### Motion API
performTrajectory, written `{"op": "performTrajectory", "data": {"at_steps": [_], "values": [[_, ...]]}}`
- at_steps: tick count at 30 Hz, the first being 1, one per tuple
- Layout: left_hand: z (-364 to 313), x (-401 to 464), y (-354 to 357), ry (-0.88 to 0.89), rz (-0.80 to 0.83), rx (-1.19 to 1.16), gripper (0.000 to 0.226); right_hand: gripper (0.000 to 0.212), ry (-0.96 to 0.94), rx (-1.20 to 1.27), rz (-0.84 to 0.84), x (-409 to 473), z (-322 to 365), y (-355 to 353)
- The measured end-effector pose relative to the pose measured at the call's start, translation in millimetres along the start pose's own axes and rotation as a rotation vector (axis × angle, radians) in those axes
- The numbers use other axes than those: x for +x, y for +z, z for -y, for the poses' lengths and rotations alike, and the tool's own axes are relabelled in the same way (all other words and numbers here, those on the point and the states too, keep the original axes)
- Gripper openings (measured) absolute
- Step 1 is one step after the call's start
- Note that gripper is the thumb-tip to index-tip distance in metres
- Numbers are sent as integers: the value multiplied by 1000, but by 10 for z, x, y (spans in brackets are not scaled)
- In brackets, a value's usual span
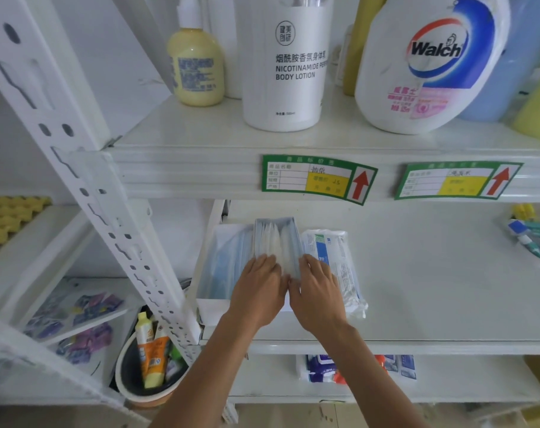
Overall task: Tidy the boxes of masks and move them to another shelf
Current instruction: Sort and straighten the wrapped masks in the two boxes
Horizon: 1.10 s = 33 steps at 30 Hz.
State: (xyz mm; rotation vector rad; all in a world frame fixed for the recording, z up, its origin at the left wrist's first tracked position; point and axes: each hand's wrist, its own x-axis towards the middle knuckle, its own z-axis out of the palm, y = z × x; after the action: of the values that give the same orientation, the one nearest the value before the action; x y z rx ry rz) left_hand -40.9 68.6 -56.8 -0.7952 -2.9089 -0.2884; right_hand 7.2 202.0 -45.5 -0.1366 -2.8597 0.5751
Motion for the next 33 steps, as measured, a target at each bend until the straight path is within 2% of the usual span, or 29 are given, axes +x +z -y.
{"op": "performTrajectory", "data": {"at_steps": [2,5,9,11,13,17,22,24,28,33], "values": [[36,-16,12,-19,19,21,47,46,-14,-45,16,-8,13,24],[58,-27,30,41,63,-5,52,46,-58,-128,65,10,19,38],[107,-61,-1,79,94,-38,53,38,-79,-84,81,55,42,34],[152,-85,-14,61,95,-39,45,25,-43,-9,24,93,59,2],[183,-113,-17,47,91,-23,45,16,26,-52,-12,169,88,-71],[189,-138,6,50,96,-3,47,15,79,-272,62,340,188,-138],[194,-137,5,53,119,45,53,11,140,-261,114,421,251,-104],[187,-131,6,71,147,47,56,18,184,-144,123,437,181,-117],[156,-97,2,43,204,-22,62,30,334,420,115,438,-32,-215],[180,-109,54,40,180,-41,65,23,456,789,9,397,-126,-191]]}}
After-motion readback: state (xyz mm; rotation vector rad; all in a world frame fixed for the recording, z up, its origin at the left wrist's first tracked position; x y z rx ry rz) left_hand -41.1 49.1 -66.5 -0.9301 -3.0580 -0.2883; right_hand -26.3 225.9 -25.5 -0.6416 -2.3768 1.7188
